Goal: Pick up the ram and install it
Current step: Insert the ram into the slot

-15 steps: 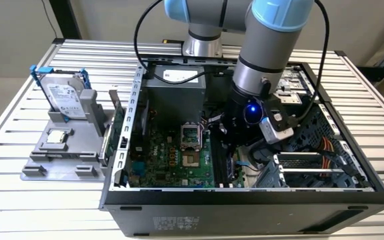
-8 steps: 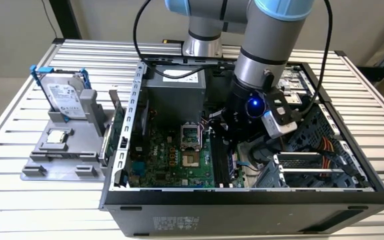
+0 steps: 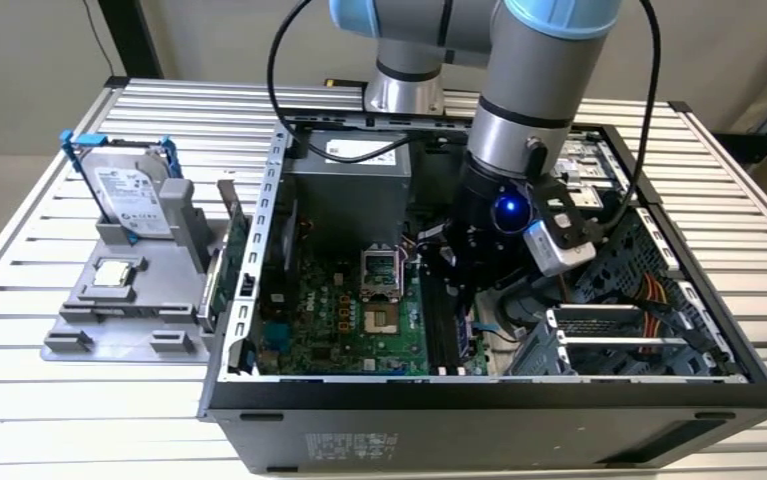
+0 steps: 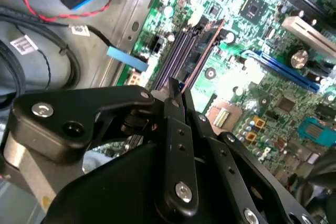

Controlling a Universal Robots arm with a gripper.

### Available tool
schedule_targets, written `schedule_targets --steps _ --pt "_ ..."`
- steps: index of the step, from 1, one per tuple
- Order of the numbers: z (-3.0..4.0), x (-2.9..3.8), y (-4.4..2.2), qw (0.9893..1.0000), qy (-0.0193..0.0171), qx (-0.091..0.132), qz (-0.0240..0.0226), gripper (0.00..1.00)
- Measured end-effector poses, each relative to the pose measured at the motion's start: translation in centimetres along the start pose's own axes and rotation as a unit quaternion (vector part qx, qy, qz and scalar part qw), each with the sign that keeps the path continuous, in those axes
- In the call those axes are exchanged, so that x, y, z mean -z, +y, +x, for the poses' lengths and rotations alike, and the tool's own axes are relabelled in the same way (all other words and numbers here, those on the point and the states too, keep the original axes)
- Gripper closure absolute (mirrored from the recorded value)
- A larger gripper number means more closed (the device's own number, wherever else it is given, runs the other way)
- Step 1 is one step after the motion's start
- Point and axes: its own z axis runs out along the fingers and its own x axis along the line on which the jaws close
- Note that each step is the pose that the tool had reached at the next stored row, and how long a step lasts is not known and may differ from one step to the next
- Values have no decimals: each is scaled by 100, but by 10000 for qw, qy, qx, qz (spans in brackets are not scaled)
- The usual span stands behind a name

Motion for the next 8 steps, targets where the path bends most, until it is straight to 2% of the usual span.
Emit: schedule_targets --steps 2,8 --pt "-2 -30 8 10000 -1 0 0 100" --pt "-1 -30 8 10000 0 0 0 100"
